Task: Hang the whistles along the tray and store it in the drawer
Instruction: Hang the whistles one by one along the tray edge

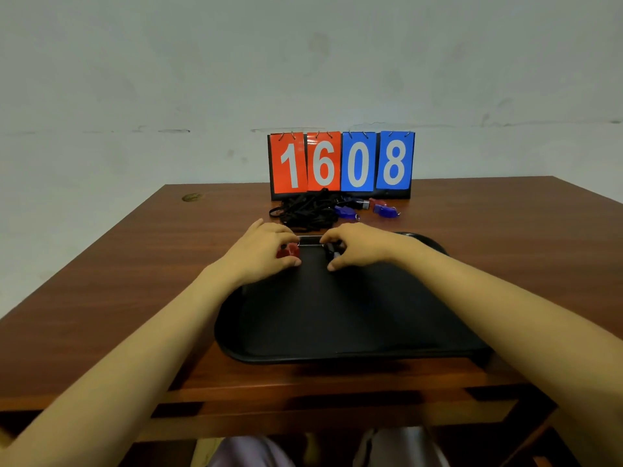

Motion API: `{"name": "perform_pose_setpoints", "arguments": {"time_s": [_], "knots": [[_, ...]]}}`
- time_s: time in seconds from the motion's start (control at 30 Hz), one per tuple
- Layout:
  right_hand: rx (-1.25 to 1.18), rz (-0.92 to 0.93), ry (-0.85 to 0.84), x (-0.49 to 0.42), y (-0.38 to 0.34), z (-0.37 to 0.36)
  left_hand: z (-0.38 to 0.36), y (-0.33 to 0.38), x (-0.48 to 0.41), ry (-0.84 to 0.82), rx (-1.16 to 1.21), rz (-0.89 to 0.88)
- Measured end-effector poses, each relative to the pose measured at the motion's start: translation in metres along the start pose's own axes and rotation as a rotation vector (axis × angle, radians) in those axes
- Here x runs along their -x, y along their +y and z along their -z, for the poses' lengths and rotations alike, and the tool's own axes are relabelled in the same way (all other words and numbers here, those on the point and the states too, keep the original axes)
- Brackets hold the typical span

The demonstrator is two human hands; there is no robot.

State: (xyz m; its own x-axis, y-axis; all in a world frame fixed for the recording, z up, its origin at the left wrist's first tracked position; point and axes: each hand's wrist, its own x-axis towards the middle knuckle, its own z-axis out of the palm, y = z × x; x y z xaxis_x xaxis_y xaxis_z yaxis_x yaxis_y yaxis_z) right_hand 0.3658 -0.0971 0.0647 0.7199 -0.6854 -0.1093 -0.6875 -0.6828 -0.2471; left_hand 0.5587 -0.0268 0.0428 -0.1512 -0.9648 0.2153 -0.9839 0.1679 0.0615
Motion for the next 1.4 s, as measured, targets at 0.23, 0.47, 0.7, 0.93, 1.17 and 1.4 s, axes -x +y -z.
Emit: {"name": "perform_pose_setpoints", "arguments": {"time_s": [0.23, 0.47, 0.7, 0.93, 1.17, 1.4], "knots": [[-0.074, 0.045, 0.063, -0.011, -0.004, -0.007, -0.009, -0.004, -0.001, -0.016, 0.061, 0.021], [-0.163, 0.082, 0.103, -0.024, -0.014, -0.012, -0.008, -0.002, 0.000, 0.010, 0.108, 0.022], [-0.123, 0.076, 0.097, -0.026, -0.014, -0.013, -0.005, -0.001, 0.004, 0.008, 0.128, 0.038], [-0.017, 0.014, 0.193, -0.006, 0.017, 0.013, 0.018, 0.022, -0.010, 0.153, 0.212, -0.023], [-0.038, -0.152, 0.290, -0.016, 0.084, 0.036, 0.006, 0.068, -0.097, 0.063, 0.184, -0.043], [0.042, -0.289, 0.296, -0.054, 0.137, 0.035, -0.018, 0.063, -0.177, -0.139, -0.092, 0.001]]}}
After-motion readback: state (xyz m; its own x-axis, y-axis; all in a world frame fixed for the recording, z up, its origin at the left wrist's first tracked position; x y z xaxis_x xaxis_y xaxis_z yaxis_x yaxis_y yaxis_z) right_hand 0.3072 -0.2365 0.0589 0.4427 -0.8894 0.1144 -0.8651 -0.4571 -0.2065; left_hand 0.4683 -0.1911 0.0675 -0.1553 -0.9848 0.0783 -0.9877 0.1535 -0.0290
